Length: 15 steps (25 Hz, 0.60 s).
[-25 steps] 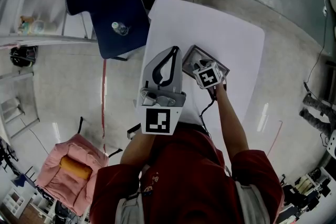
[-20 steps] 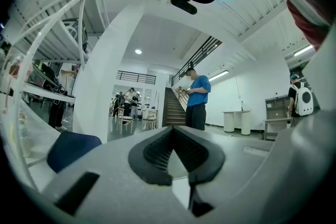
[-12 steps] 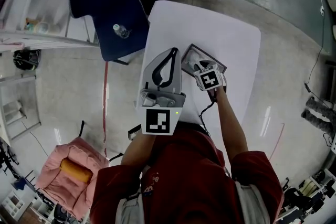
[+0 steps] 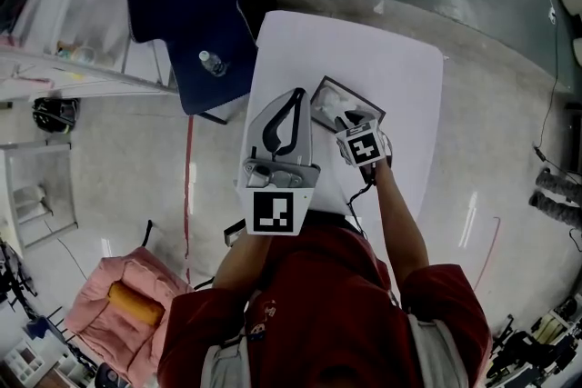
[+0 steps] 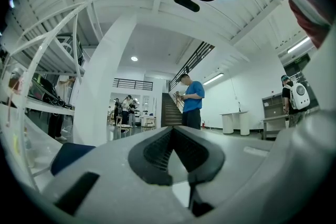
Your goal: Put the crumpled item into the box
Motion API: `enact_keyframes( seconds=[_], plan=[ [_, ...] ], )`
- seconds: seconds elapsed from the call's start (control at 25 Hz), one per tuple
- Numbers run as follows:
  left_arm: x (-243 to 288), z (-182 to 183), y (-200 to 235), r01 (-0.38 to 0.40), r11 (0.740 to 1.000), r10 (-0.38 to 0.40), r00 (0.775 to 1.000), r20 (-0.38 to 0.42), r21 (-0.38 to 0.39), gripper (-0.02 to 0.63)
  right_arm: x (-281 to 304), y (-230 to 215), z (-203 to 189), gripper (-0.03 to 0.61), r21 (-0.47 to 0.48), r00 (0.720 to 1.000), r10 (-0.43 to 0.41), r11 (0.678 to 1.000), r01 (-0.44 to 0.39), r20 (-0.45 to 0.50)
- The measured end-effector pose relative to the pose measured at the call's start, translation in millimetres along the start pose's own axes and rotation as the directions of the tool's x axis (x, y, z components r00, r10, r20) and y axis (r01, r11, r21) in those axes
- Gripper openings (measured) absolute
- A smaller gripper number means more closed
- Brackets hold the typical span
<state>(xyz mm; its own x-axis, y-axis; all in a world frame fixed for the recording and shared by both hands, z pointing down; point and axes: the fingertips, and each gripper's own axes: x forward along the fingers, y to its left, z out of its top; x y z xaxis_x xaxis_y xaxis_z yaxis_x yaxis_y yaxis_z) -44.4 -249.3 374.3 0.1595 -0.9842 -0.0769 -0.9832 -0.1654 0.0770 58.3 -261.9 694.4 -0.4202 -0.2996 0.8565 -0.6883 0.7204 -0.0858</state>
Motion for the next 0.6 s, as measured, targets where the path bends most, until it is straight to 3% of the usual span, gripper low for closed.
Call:
enact_keyframes(
  seconds=[0.32,0.6],
  plan=[
    [-21.1,16.5,-27.9,0.015,0.999,-0.016,1.000,0.024,0.037,0.003,-47.3,9.9,4.9,0.092,0.004,0.993,-0.008,1.000,0.007,0.120],
    [-41.8,27.4,-50.1,0.022,0.998,-0.025,0.999,0.047,0.050,0.003,-107.1,24.4,20.3,0.092,-0.008,0.962,-0.019,1.000,0.022,0.272]
  ],
)
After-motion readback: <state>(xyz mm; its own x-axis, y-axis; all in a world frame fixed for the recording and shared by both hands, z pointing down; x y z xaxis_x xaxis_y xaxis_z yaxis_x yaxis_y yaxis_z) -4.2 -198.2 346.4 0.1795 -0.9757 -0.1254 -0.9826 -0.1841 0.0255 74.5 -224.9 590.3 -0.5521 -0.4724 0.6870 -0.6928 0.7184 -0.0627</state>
